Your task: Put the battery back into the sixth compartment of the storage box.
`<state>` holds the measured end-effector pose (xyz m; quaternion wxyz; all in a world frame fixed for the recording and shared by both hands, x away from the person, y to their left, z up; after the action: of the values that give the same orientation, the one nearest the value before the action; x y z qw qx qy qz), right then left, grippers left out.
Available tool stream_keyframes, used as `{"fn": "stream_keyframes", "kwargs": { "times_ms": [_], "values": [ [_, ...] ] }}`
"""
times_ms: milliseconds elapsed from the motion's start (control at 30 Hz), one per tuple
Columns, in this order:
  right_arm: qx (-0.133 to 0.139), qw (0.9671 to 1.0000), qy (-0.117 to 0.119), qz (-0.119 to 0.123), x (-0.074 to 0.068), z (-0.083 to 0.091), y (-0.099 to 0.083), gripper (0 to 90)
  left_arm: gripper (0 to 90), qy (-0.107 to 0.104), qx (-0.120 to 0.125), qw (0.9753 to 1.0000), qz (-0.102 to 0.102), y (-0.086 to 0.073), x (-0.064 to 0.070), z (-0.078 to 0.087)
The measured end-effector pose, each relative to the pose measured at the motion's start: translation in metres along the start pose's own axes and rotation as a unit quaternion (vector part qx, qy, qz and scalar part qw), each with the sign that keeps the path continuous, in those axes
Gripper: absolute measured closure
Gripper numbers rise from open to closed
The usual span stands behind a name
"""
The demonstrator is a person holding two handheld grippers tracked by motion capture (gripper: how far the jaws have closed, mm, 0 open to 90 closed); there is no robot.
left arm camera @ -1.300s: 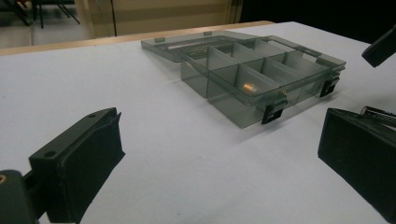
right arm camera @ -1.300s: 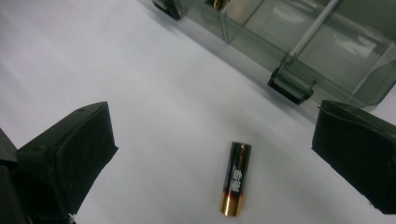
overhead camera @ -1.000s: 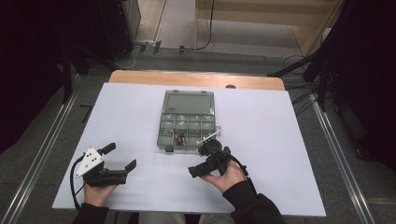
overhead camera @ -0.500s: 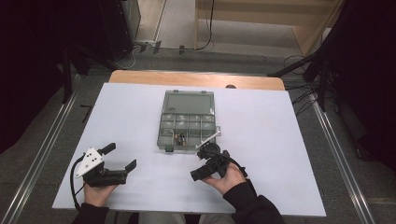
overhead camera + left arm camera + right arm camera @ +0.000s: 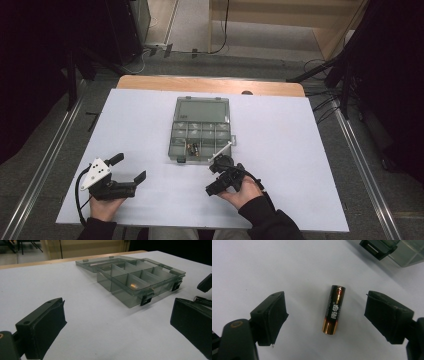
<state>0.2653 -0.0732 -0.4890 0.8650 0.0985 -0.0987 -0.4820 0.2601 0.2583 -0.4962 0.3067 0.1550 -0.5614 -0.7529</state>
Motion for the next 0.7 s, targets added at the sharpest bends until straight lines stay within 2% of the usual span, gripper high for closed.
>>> {"fn": "stream_keyframes", "kwargs": {
  "times_ms": [200,233,333,400,533,567,700],
  "values": [
    [-0.006,1.0000,0.001,0.001,-0.0010,-0.0015,-0.0004,32.4,0.0,-0.002,0.001,1.0000,0.000,0.0001,0.0004,0.0001],
    [-0.011,0.9999,-0.002,0.004,-0.0022,-0.0030,-0.0008,37.4,0.0,-0.002,0.001,1.0000,0.000,0.0001,0.0004,0.0000],
    [-0.020,0.9997,-0.010,0.006,-0.0043,-0.0052,-0.0014,44.4,0.0,-0.002,0.001,1.0000,-0.001,0.0000,0.0003,0.0001],
    [-0.025,0.9996,-0.013,0.007,-0.0047,-0.0059,-0.0016,45.6,0.0,-0.002,0.002,1.0000,0.000,0.0001,0.0003,0.0002],
    [-0.022,0.9995,-0.023,0.011,-0.0044,-0.0060,-0.0018,61.3,0.0,-0.002,0.000,1.0000,-0.001,0.0001,0.0003,-0.0001],
    [-0.018,0.9996,-0.018,0.011,-0.0038,-0.0052,-0.0019,67.0,0.0,-0.002,0.001,1.0000,-0.001,0.0001,0.0003,-0.0001],
    [-0.023,0.9997,-0.008,0.005,-0.0028,-0.0031,-0.0023,76.2,0.0,-0.002,0.001,1.0000,0.000,0.0001,0.0004,-0.0001]
  ]
}}
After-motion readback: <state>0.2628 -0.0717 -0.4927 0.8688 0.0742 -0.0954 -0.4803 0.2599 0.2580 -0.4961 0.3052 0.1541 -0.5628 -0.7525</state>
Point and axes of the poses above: each handheld gripper's, and its own axes: z roughly backward along the jaws, y roughly out of its top, x roughly to its right, the point moved 2 cm from there along -z, roughly forward along the jaws, and after that the axes turned 11 degrees about -y, right-handed, at the moved point
